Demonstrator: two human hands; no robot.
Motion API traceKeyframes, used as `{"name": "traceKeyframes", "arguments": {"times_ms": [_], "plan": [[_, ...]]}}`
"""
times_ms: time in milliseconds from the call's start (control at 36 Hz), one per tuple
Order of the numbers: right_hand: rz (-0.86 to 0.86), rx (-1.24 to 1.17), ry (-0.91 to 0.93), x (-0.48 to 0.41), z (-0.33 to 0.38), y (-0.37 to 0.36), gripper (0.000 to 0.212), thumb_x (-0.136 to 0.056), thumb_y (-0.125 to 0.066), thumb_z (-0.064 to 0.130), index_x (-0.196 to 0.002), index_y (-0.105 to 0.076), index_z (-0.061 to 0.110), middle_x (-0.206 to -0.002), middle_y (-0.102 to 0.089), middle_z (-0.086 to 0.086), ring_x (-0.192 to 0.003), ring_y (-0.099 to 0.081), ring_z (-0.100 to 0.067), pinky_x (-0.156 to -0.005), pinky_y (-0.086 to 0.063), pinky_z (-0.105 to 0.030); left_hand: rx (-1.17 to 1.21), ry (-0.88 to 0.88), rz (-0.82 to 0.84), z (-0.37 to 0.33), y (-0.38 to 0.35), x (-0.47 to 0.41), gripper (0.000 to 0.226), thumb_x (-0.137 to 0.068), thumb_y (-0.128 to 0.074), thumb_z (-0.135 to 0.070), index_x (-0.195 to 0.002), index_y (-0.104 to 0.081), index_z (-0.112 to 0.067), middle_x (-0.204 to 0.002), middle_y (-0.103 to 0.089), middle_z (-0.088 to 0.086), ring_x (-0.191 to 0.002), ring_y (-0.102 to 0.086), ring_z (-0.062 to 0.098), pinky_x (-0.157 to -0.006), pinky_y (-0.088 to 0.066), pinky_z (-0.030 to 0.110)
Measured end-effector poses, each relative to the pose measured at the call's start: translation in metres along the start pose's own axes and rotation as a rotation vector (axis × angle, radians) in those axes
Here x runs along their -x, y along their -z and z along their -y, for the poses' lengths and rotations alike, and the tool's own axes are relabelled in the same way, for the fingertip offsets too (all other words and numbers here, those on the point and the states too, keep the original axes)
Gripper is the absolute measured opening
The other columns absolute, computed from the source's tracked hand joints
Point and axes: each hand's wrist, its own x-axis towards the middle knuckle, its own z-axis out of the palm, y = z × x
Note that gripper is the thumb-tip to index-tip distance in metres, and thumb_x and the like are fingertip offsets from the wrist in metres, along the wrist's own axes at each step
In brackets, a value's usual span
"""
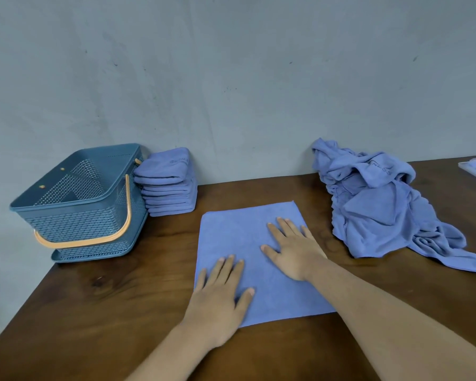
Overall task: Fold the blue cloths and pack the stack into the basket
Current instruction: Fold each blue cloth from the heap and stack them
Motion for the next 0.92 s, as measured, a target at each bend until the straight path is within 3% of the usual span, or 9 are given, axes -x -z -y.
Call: {"name": "traceKeyframes", "arguments": {"times_ms": [139, 222, 306, 417, 583, 833, 917], "plan": [[0.015, 0.033, -0.006, 0.004, 0.003, 0.007, 0.083, -0.100, -0.011, 0.078, -0.169, 0.003, 0.034, -0.176, 0.013, 0.007, -0.162, 0.015, -0.014, -0.131, 0.003, -0.050, -0.040, 0.058, -0.022, 0.013, 0.004, 0.021, 0.075, -0.103, -0.012, -0.076, -0.166, 0.013, -0.043, -0.173, 0.022, -0.017, -0.158, 0.024, 0.004, -0.131, 0.009, 0.042], [-0.060, 0.149, -0.004, 0.018, 0.023, 0.016, 0.071, -0.107, -0.017, 0.065, -0.168, -0.019, 0.029, -0.176, -0.008, 0.002, -0.163, -0.001, -0.020, -0.130, -0.002, -0.053, -0.023, 0.066, -0.025, 0.012, 0.003, 0.020, 0.077, -0.102, -0.011, -0.076, -0.166, 0.013, -0.041, -0.174, 0.021, -0.014, -0.158, 0.023, 0.006, -0.132, 0.007, 0.045], [-0.142, 0.023, 0.042, 0.049, 0.061, 0.014, 0.061, -0.110, -0.027, 0.057, -0.163, -0.035, 0.026, -0.172, -0.027, 0.004, -0.160, -0.016, -0.018, -0.129, -0.010, -0.050, -0.020, 0.062, -0.030, 0.013, 0.001, 0.020, 0.077, -0.102, -0.012, -0.076, -0.166, 0.012, -0.042, -0.175, 0.020, -0.013, -0.159, 0.022, 0.006, -0.132, 0.006, 0.045], [-0.067, -0.048, 0.080, 0.090, 0.080, -0.012, 0.069, -0.107, -0.025, 0.066, -0.168, -0.019, 0.034, -0.176, -0.010, 0.009, -0.162, -0.002, -0.012, -0.131, -0.007, -0.045, -0.026, 0.057, -0.039, 0.013, 0.001, 0.020, 0.077, -0.102, -0.012, -0.077, -0.167, 0.010, -0.041, -0.175, 0.017, -0.012, -0.159, 0.020, 0.006, -0.132, 0.004, 0.046], [-0.004, 0.012, 0.067, 0.119, 0.031, -0.012, 0.077, -0.098, -0.009, 0.083, -0.164, 0.010, 0.049, -0.173, 0.022, 0.015, -0.159, 0.022, -0.007, -0.132, 0.005, -0.044, -0.040, 0.059, -0.037, 0.012, 0.003, 0.021, 0.078, -0.102, -0.012, -0.077, -0.167, 0.010, -0.040, -0.175, 0.017, -0.011, -0.160, 0.018, 0.008, -0.132, 0.003, 0.046], [-0.038, -0.009, -0.036, 0.145, -0.012, -0.008, 0.076, -0.098, -0.008, 0.083, -0.163, 0.013, 0.050, -0.170, 0.027, 0.019, -0.153, 0.031, 0.000, -0.131, 0.007, -0.040, -0.039, 0.050, -0.029, 0.013, 0.002, 0.022, 0.078, -0.102, -0.008, -0.077, -0.166, 0.013, -0.039, -0.174, 0.021, -0.011, -0.159, 0.021, 0.008, -0.132, 0.004, 0.047], [-0.124, 0.020, -0.024, 0.149, -0.010, -0.011, 0.075, -0.100, -0.012, 0.081, -0.166, 0.000, 0.047, -0.174, 0.013, 0.018, -0.159, 0.018, -0.004, -0.132, 0.001, -0.043, -0.031, 0.005, -0.133, 0.013, -0.001, 0.026, 0.073, -0.105, -0.018, -0.071, -0.169, -0.009, -0.037, -0.176, 0.001, -0.010, -0.163, 0.005, 0.011, -0.132, -0.001, 0.047]]}}
